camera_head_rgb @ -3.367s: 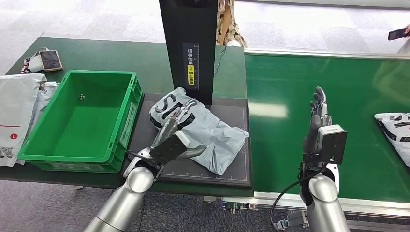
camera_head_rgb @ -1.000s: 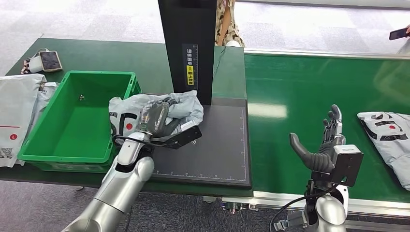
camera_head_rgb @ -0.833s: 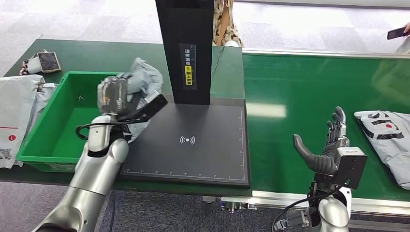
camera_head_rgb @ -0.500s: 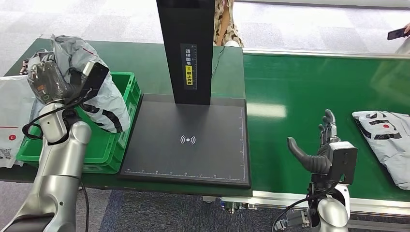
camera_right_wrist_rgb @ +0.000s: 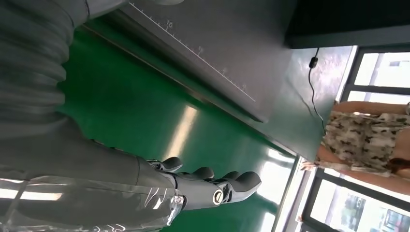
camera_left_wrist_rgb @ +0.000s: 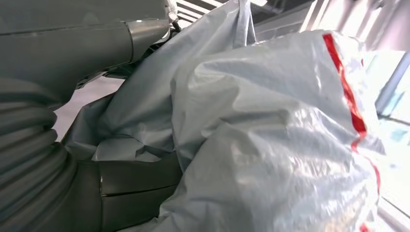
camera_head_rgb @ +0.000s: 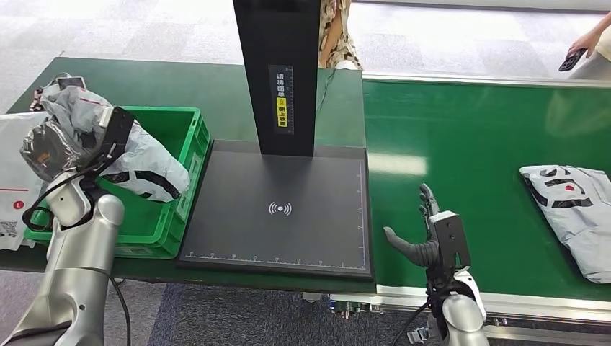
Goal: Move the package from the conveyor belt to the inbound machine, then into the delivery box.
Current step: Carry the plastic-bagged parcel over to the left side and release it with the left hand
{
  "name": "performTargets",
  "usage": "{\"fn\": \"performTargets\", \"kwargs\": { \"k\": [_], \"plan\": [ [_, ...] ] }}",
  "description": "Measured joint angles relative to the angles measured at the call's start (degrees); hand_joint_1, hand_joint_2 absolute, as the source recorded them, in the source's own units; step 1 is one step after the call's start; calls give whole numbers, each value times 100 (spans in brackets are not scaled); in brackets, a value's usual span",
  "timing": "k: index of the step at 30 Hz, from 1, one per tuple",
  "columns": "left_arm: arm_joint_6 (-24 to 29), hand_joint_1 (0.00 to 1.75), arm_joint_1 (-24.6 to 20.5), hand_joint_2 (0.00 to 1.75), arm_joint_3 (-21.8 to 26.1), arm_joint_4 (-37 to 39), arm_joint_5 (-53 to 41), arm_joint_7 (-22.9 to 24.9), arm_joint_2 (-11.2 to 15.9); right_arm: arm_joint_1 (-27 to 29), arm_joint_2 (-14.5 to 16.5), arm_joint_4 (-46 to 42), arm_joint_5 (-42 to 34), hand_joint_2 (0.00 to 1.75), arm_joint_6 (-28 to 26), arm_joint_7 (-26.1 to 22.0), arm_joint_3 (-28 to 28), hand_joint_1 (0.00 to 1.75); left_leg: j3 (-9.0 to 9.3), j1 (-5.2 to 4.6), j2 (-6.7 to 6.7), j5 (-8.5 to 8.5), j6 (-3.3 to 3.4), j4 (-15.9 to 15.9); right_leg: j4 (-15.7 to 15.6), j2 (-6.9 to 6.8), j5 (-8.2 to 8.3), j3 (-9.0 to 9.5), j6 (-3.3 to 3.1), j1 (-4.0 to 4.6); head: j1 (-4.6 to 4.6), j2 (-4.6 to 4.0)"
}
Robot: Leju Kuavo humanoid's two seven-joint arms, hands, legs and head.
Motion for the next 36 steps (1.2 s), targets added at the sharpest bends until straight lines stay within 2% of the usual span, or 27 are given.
{"fn": "performTargets", "kwargs": {
  "k": [3, 5, 9, 16, 19, 22, 26, 29, 31, 36],
  "plan": [
    [-504, 175, 127, 175, -42, 73, -11, 702, 140, -122, 0, 235, 49, 175, 51, 19, 135, 0, -1, 0, -1, 0, 0, 0, 0, -2, -1, 0, -1, 0, 1, 0],
    [-675, 175, 138, 175, -122, 155, -11, 839, 186, -160, -1, 292, 53, 175, 76, 22, 171, 0, -1, 0, -2, 0, 0, 0, 0, -4, -1, 0, -1, -1, 1, 0],
    [-965, 1, 138, 175, -280, 298, -13, 755, 237, -191, -15, 371, 52, 175, 86, 17, 195, 0, -1, -1, -4, 0, 0, 1, 0, -7, -1, 0, -1, -2, 1, 0],
    [-1408, 0, 134, 175, -562, 431, -11, 242, 243, -199, -58, 397, 25, 175, 99, -35, 195, 0, -3, -3, -11, 0, 1, 1, -2, -15, -2, 1, -1, -3, 1, 0],
    [-1578, 0, 133, 175, -689, 468, -25, 394, 243, -207, -61, 398, 35, 175, 116, -45, 202, 0, -4, -4, -13, 0, 1, 1, -2, -16, -2, 2, 0, -4, 1, 0],
    [-1716, 0, 141, 175, -821, 489, -28, 803, 263, -227, -61, 416, 73, 175, 121, -45, 222, 0, -4, -4, -14, 0, 1, 1, -2, -18, -2, 2, -1, -3, 1, 0],
    [-1943, 0, 183, 0, -1058, 489, -31, 1455, 362, -241, -61, 450, 146, 175, 121, -44, 239, 0, -4, -4, -16, 0, 1, 1, -1, -20, -2, 2, -1, -3, 1, 0],
    [-2083, 0, 228, 0, -1162, 485, -42, 1575, 438, -241, -61, 471, 156, 175, 120, -42, 250, 0, -4, -4, -16, 0, 1, 1, -1, -20, -2, 1, -1, -3, 1, 0],
    [-1907, 0, 256, 0, -1167, 474, -46, 1593, 466, -238, -61, 473, 156, 175, 118, -40, 252, 0, -4, -3, -16, 0, 1, 1, -1, -20, -2, 1, -1, -3, 1, 0],
    [-436, 0, 314, 0, -987, 254, -50, 1378, 501, -181, -61, 387, 143, 175, 109, 15, 252, 0, -5, -4, -15, 0, 1, 1, -2, -18, -2, -1, -1, -4, 2, 0]
  ]
}}
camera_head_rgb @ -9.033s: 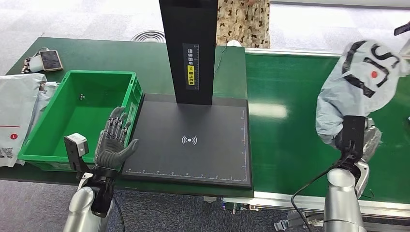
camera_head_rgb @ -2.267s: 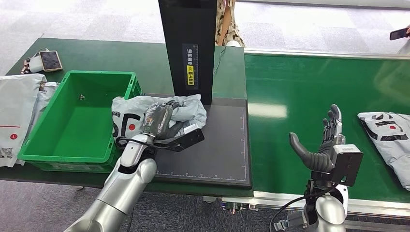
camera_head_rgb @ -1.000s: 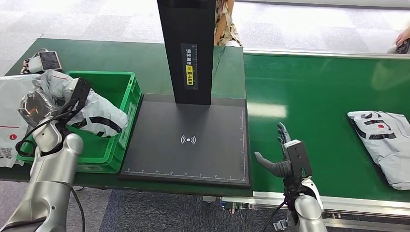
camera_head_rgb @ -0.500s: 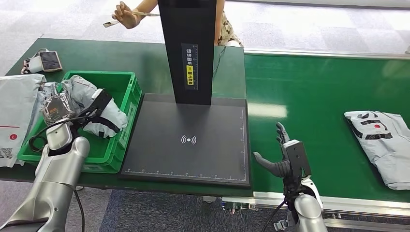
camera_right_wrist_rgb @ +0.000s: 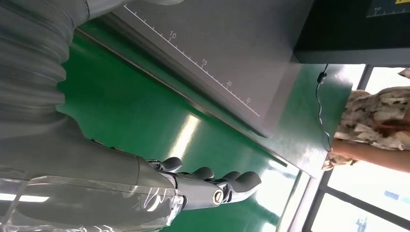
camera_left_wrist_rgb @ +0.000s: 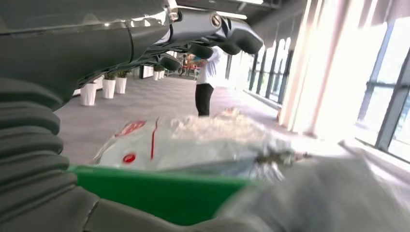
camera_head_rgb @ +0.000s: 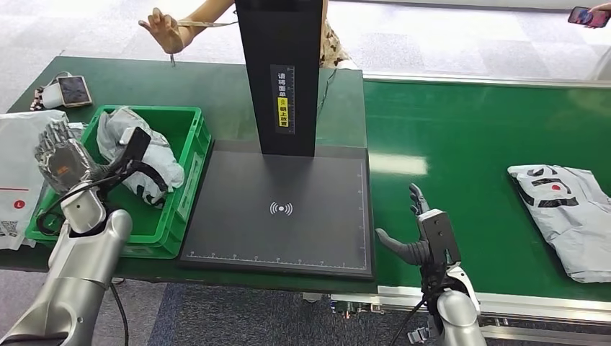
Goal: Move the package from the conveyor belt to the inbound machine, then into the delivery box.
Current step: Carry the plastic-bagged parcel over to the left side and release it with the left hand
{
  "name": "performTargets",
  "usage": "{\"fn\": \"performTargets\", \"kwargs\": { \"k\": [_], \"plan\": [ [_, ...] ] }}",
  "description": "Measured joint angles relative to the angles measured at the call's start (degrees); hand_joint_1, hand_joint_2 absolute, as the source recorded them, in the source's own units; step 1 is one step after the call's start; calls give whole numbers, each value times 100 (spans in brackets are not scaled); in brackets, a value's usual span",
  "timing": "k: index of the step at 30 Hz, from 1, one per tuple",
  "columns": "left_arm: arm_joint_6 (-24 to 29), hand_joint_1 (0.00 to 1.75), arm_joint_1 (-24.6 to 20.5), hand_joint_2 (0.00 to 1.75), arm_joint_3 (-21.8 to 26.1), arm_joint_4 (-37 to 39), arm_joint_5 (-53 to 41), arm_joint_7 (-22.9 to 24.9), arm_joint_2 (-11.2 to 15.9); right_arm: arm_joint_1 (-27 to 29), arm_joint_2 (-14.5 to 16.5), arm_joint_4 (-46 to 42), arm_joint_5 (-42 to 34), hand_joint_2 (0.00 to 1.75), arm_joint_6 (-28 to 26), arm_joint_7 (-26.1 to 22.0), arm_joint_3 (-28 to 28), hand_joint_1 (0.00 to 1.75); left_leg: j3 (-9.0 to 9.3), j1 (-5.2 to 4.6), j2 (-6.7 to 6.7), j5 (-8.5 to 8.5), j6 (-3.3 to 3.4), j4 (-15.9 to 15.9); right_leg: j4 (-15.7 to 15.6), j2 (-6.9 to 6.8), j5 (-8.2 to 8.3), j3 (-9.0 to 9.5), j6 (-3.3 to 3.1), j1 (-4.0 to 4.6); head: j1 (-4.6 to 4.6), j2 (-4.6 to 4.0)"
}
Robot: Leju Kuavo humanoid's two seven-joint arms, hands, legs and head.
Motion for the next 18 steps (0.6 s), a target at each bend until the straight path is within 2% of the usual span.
{"fn": "performTargets", "kwargs": {
  "k": [15, 18],
  "plan": [
    [163, 0, 46, 0, 235, -279, 0, -78, 22, 44, -1, -109, -13, 175, -1, 14, 0, 0, 0, 1, 0, 0, 0, 0, 0, -1, 0, -1, -1, 2, -1, 0],
    [499, 0, 58, 0, 199, -332, 0, -7, 69, 44, -2, -114, -20, 175, -5, 15, 0, 0, 0, 1, 0, 0, 0, 0, 0, 0, 0, -1, -1, 2, 0, 0]
  ]
}}
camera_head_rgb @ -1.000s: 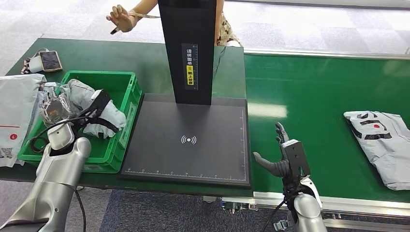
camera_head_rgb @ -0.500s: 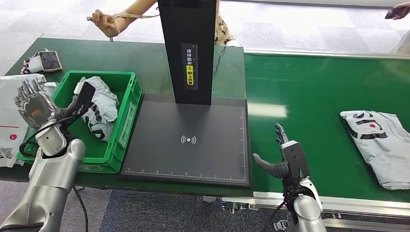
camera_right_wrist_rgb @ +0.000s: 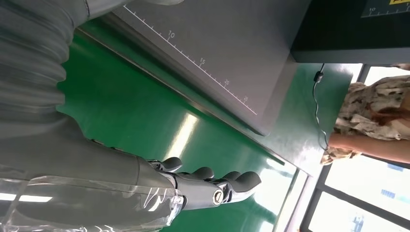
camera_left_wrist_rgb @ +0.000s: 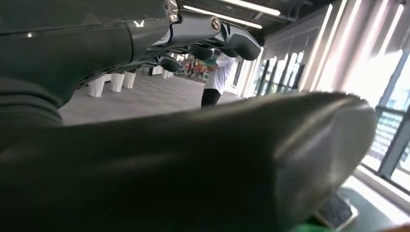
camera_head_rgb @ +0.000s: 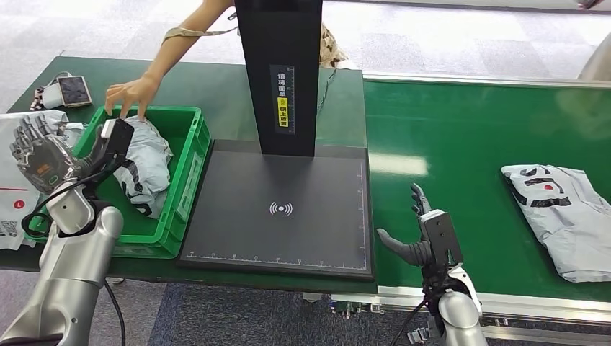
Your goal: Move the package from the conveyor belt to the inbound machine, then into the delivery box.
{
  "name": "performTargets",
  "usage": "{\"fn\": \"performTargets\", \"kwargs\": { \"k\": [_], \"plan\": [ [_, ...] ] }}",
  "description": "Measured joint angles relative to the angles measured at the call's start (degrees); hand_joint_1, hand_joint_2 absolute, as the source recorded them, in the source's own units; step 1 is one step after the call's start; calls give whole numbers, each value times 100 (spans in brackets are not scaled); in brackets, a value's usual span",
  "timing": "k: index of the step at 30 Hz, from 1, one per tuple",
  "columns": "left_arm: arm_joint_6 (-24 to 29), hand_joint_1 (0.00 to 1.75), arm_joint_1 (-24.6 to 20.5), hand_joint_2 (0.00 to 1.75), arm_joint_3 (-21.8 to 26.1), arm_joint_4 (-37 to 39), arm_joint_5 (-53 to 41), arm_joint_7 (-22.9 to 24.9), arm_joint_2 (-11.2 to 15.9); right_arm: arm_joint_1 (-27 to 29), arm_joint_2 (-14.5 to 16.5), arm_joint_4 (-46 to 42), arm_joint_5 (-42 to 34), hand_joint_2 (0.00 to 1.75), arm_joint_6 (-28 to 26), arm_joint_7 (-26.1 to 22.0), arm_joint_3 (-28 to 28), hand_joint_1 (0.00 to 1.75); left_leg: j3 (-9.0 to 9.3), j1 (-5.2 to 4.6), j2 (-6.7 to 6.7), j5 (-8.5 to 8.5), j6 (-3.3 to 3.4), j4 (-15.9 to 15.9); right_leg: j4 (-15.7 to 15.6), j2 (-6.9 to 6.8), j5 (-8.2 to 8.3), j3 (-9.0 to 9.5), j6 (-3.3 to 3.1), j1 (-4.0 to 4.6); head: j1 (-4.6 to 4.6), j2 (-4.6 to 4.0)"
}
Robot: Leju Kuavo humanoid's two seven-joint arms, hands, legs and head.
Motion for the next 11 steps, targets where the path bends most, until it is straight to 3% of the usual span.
{"fn": "performTargets", "kwargs": {
  "k": [3, 7, 9, 11],
  "plan": [
    [497, 0, 14, 0, -161, -214, 0, 183, 190, -2, -8, -5, -34, 175, -18, 7, 0, 0, 0, 0, 1, 0, 0, 0, 0, 2, 0, -1, 0, 0, -1, 0],
    [540, 0, 17, 0, -363, -585, -1, 365, 468, -6, -19, -4, -84, 175, -33, 17, 0, 0, 1, 1, 1, 0, 0, 0, 0, 1, -1, -1, -1, 1, -2, 0],
    [522, 0, 42, 0, -393, -719, 32, 185, 520, -5, -20, -4, -96, 175, -70, 16, 1, 0, 2, 1, 1, 0, 0, 0, 0, 1, -1, -2, -1, 1, -2, 0],
    [553, 0, 106, 0, -338, -910, 150, -296, 484, -2, -20, -5, -101, 175, -107, 14, 1, 0, 2, 1, 2, 1, 0, 0, 0, 1, -1, -3, -1, 0, -1, 0]
  ]
}}
